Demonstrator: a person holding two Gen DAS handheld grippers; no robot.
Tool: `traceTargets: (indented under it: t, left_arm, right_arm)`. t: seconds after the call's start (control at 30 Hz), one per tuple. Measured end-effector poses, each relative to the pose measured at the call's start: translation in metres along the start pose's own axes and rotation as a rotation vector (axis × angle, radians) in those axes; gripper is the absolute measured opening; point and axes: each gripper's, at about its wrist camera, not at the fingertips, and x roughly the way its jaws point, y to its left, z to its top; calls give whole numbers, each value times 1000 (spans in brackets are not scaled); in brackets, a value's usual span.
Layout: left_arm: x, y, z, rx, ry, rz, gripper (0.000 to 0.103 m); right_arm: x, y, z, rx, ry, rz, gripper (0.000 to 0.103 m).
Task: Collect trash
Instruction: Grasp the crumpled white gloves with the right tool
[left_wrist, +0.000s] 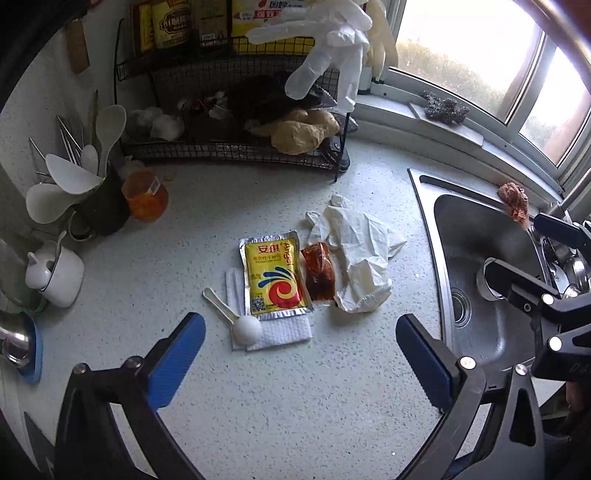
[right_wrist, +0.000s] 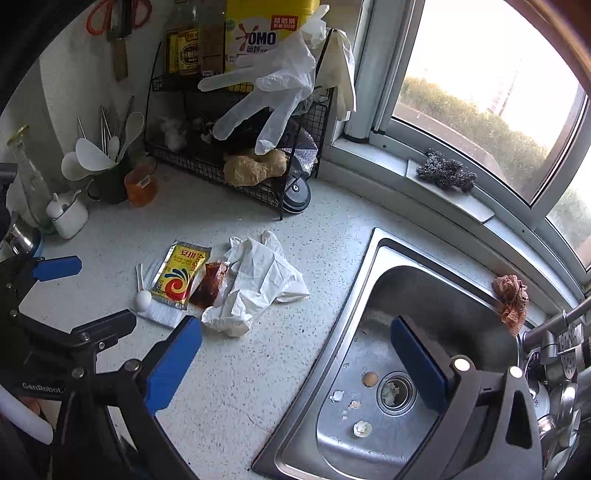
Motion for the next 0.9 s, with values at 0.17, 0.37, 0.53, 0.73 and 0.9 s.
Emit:
traceTargets:
  t: [0.17, 0.37, 0.53, 0.73, 0.9]
  left_arm:
    - [41, 22, 22, -4, 75, -23, 102]
    - [81, 43, 36, -39, 155, -24, 102]
    - [108, 57, 38, -65, 220, -36, 102]
    - [127, 63, 41, -75, 260, -44, 102]
    - [136, 64, 45, -94, 267, -63, 102]
  right_arm:
    - [43, 4, 20, -14, 66, 11, 102]
    - [92, 11, 39, -37, 165, 52, 102]
    - [127, 18, 48, -70, 238, 105, 102]
    - [160, 23, 50, -111, 305, 129, 102]
    - [177, 26, 53, -129, 339, 155, 89]
